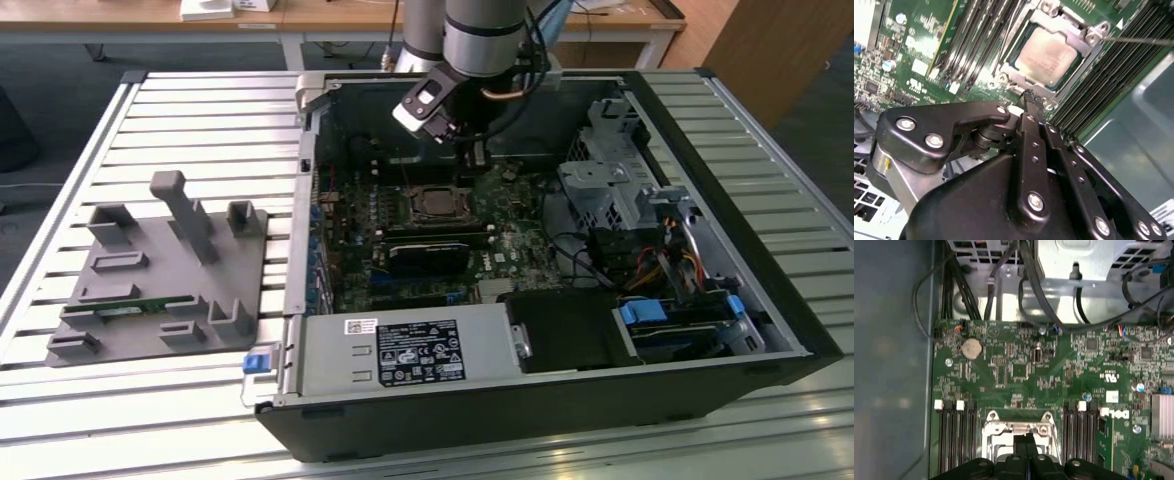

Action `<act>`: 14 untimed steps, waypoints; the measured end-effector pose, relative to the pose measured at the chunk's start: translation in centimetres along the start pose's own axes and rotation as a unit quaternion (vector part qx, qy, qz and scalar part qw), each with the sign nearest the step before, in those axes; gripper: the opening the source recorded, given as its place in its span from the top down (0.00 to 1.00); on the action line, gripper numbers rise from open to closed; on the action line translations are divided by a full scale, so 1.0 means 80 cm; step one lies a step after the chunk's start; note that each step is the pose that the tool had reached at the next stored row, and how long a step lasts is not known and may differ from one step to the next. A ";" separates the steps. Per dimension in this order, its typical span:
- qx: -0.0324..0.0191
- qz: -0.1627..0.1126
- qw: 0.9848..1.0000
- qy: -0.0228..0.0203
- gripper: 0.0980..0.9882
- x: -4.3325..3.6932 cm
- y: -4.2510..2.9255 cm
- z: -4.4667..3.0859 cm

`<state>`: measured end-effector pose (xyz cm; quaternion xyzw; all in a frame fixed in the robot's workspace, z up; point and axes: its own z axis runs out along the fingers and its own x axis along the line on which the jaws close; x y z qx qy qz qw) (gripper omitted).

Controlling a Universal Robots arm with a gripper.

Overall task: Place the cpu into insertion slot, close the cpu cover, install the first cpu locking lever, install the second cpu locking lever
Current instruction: 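Close the cpu cover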

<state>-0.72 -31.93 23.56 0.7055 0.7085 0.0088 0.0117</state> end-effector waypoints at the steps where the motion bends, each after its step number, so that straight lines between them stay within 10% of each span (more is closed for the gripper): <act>1: 0.000 0.000 1.000 0.000 0.99 0.000 -0.0026 0.0001; 14: 0.000 0.000 1.000 0.000 0.99 0.000 -0.0289 0.0006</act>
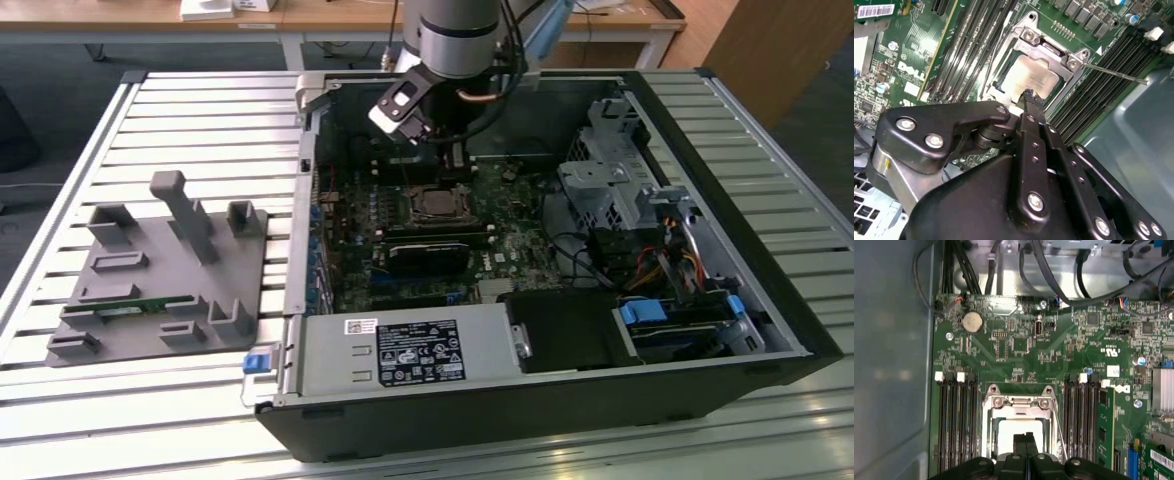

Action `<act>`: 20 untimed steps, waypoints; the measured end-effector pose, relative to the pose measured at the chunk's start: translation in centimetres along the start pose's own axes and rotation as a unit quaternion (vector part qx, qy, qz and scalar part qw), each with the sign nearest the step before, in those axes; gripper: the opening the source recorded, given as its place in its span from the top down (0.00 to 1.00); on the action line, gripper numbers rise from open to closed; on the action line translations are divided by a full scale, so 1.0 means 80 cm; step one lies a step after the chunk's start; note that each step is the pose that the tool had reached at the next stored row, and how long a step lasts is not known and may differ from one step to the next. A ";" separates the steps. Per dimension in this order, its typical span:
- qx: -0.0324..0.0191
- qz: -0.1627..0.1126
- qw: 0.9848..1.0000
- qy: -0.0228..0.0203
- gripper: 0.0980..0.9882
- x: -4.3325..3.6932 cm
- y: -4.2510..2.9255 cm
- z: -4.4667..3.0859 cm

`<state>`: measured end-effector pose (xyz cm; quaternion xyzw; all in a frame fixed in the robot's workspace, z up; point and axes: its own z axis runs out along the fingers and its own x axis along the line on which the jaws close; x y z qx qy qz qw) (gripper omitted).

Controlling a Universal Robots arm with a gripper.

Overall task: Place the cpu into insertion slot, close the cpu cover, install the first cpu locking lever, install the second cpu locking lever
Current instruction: 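Close the cpu cover, then install the first cpu locking lever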

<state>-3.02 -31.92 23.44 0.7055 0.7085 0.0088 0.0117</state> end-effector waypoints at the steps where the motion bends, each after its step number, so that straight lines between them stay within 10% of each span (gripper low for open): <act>1: 0.000 0.000 1.000 0.000 0.99 0.000 -0.0004 0.0001; 20: 0.000 0.000 1.000 0.000 0.99 0.000 -0.0090 0.0031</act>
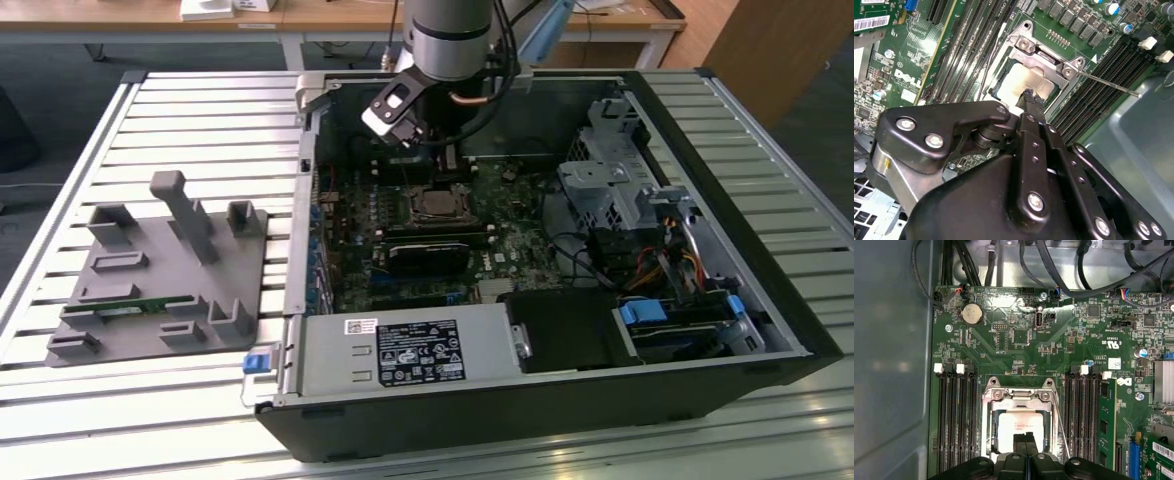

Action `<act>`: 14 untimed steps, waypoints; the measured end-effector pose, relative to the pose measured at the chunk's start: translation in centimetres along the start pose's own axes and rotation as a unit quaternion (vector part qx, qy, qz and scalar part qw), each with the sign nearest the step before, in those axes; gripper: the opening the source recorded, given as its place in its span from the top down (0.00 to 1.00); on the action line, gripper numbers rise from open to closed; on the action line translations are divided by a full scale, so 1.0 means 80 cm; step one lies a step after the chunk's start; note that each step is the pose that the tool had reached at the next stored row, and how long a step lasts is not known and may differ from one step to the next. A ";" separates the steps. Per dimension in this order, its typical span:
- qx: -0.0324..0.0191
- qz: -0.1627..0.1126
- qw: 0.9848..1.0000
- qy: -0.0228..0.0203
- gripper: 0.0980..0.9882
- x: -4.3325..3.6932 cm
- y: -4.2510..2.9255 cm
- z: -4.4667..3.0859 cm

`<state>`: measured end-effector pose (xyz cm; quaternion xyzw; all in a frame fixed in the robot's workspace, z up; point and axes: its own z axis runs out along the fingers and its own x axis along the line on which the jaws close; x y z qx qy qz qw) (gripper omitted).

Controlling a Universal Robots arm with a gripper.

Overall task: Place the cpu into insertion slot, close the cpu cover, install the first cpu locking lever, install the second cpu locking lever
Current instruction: 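Install the first cpu locking lever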

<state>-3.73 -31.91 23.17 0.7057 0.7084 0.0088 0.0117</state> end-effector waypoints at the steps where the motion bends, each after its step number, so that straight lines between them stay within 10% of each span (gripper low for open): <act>1: 0.000 0.000 1.000 0.000 0.99 0.000 0.0000 0.0000; 7: 0.000 0.000 1.000 0.000 0.99 0.000 0.0002 -0.0051; 14: 0.000 0.000 1.000 0.000 0.99 0.000 0.0012 -0.0402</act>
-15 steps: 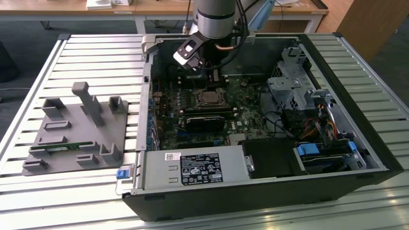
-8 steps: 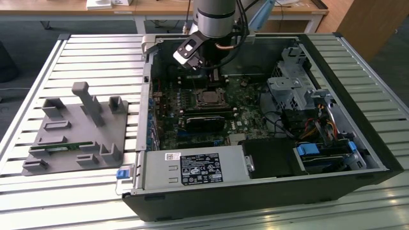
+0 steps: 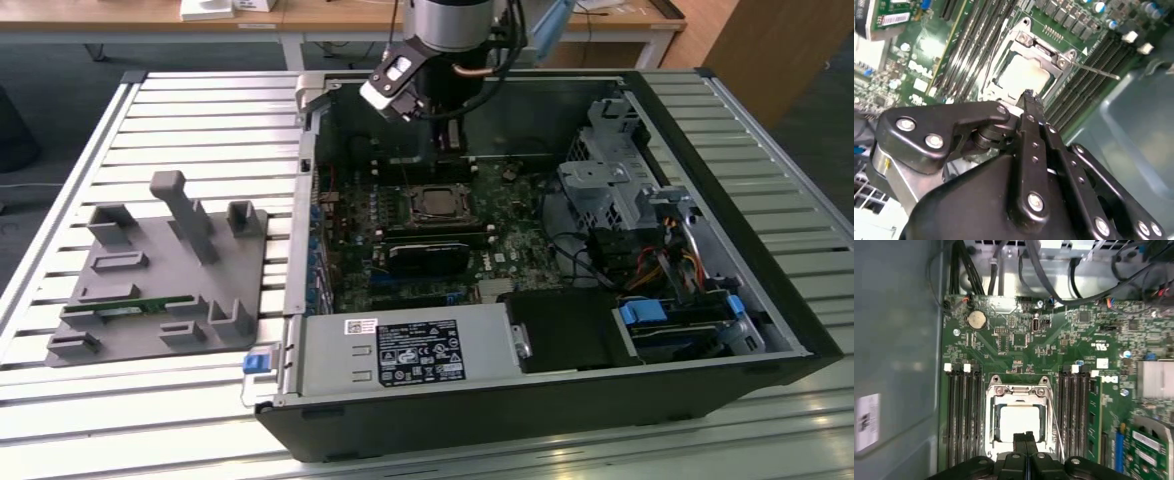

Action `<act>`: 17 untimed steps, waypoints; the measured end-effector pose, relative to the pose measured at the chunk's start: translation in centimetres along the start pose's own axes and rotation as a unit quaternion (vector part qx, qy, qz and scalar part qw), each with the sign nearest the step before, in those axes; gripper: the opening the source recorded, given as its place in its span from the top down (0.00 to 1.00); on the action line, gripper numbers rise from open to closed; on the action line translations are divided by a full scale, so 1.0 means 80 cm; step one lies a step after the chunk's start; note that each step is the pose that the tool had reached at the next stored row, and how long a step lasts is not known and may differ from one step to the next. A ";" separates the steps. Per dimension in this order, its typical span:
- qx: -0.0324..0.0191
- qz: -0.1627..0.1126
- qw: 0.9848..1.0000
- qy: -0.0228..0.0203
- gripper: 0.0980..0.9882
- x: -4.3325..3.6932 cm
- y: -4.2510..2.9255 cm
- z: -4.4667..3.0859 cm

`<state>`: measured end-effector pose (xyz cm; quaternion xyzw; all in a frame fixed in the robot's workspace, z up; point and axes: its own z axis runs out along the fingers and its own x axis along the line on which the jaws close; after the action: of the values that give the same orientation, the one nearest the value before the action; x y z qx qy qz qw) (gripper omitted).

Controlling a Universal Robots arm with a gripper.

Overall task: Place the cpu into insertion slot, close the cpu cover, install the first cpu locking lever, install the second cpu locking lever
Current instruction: 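Install the first cpu locking lever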

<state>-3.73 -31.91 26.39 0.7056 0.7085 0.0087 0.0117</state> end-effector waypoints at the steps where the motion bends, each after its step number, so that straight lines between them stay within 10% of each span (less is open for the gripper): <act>1: 0.000 -0.004 1.000 0.000 0.99 0.000 0.0000 -0.0005; 9: 0.000 -0.076 0.997 0.002 0.99 0.000 -0.0001 -0.0005; 17: -0.001 -0.149 0.989 0.004 0.99 0.000 -0.0001 -0.0005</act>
<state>-3.74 -31.91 26.43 0.5922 0.8056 0.0104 0.0103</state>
